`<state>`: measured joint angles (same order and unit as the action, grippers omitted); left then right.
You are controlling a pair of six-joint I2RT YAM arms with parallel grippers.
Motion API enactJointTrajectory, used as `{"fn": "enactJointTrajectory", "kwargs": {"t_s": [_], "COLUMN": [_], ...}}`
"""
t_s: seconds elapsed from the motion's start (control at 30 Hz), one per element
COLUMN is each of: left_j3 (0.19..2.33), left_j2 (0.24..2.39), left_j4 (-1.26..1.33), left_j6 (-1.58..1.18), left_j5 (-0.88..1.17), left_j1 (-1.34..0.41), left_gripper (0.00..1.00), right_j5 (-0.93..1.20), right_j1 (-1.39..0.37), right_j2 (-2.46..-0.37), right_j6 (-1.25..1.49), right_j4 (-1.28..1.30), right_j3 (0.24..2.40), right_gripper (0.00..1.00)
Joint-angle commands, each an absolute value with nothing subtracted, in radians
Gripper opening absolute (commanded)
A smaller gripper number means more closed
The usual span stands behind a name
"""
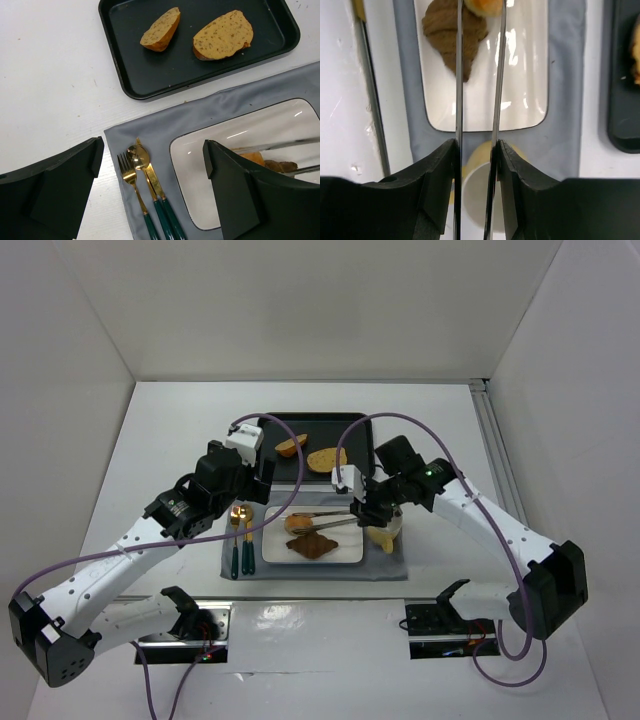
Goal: Place the bread
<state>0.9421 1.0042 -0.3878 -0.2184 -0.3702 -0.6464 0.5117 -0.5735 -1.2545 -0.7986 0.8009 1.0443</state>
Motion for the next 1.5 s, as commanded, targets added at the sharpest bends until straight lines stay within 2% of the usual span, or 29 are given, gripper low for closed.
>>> {"fn": "enactJointTrajectory", "kwargs": {"t_s": [0.0, 0.13, 0.2, 0.3, 0.97, 1.1, 1.27, 1.47], "left_j3": [0.937, 0.937, 0.937, 0.937, 0.937, 0.937, 0.937, 0.937], "left_j2": [0.992, 0.992, 0.992, 0.992, 0.992, 0.992, 0.983, 0.974], "left_j4": [-0.347, -0.347, -0.347, -0.347, -0.347, -0.347, -0.347, -0.347], "left_j6": [-0.244, -0.244, -0.244, -0.244, -0.244, -0.244, -0.244, -0.244], "left_j5": [-0.387, -0.387, -0.387, -0.387, -0.387, -0.387, -0.387, -0.387], "left_j1": [-0.641, -0.641, -0.641, -0.641, -0.641, -0.641, -0.641, -0.641], "left_gripper": [1.00, 1.00, 1.00, 1.00, 1.00, 1.00, 1.00, 1.00], "right_j5": [0.546, 0.546, 0.546, 0.546, 0.574, 0.517, 0.312, 0.247], "right_j1": [-0.584, -0.584, -0.584, -0.584, -0.575, -0.552, -0.424, -0.154], "right_j2": [-1.232, -1.242, -1.243, -1.243, -1.135, -1.114, -1.091, -1.101], "right_j6": [-0.831, -0.822, -0.822, -0.822, -0.776, -0.740, -0.632, -0.488], "right_j4": [0.870, 0.861, 0.861, 0.861, 0.764, 0.701, 0.450, 0.266], "right_j3": [1.029, 1.029, 1.029, 1.029, 1.103, 1.092, 1.022, 0.934], "right_gripper": [0.27, 0.32, 0.46, 0.56, 0.57, 0.57, 0.49, 0.46]}}
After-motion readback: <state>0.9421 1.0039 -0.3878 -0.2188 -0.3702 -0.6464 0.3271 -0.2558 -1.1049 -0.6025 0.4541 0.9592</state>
